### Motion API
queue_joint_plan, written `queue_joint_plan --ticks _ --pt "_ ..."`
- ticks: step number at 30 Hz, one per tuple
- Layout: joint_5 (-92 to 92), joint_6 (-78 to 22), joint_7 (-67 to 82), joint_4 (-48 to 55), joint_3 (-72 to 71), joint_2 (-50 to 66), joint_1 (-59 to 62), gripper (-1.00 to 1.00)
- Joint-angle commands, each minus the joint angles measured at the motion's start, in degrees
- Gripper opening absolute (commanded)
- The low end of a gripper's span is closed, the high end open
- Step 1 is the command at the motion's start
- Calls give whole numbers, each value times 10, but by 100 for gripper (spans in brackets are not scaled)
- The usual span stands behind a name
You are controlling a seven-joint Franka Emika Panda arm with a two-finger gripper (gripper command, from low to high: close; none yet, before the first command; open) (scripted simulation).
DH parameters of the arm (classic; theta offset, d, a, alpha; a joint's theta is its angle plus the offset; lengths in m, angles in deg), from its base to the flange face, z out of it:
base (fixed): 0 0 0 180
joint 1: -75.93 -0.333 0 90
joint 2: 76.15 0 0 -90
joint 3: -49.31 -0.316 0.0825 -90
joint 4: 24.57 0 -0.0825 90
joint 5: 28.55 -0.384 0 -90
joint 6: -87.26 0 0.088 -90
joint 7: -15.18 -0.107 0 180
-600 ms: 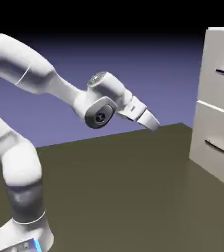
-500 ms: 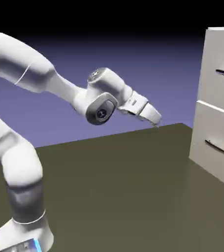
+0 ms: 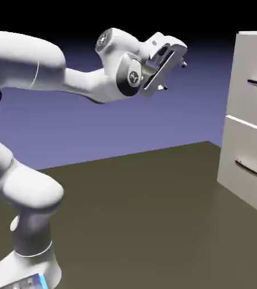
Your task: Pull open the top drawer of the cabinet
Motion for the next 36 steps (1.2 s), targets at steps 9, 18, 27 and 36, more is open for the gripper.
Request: queue_joint_plan --ticks 9,18,27,36 --pt "184 -24 224 113 133 -28 -175 0" --pt "368 -49 449 227 266 -56 -350 0" --pt "553 -73 673 340 399 -85 -524 0" --pt "737 -97 897 453 532 -113 -699 0"
